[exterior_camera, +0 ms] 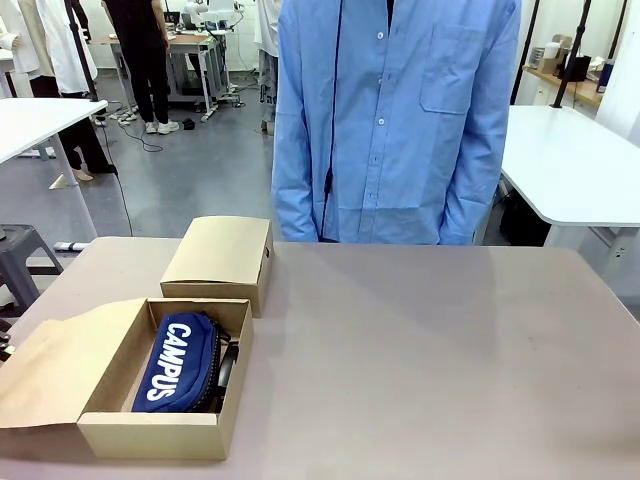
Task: Place items inside the box.
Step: Close the lid of the Mailer Box closest to the robot.
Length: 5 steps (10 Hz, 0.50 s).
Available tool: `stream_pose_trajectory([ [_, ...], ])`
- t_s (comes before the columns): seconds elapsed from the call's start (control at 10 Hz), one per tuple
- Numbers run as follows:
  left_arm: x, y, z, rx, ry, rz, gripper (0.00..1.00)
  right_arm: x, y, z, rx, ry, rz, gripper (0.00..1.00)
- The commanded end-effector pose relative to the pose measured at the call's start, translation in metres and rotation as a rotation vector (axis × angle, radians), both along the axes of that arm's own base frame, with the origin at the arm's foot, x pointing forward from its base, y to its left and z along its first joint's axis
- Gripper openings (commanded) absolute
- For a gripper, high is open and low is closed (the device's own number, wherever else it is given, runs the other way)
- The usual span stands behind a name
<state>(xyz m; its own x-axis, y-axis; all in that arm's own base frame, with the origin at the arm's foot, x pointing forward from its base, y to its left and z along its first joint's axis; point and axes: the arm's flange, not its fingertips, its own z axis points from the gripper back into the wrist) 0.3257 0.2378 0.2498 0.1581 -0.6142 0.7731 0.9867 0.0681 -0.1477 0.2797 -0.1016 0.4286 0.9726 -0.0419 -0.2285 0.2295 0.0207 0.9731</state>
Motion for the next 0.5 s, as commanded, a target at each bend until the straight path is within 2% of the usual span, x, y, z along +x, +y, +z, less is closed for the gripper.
stream_pose_trajectory([
  [0.0, 0.002, -0.006, 0.002, -0.069, -0.047, -0.023, 1.0, 0.001, 0.0, 0.004, 0.014, -0.003, -0.008, 1.0],
  [0.4, -0.002, 0.0, 0.017, -0.275, -0.167, -0.046, 1.0, 0.001, 0.0, 0.004, 0.014, -0.003, -0.008, 1.0],
])
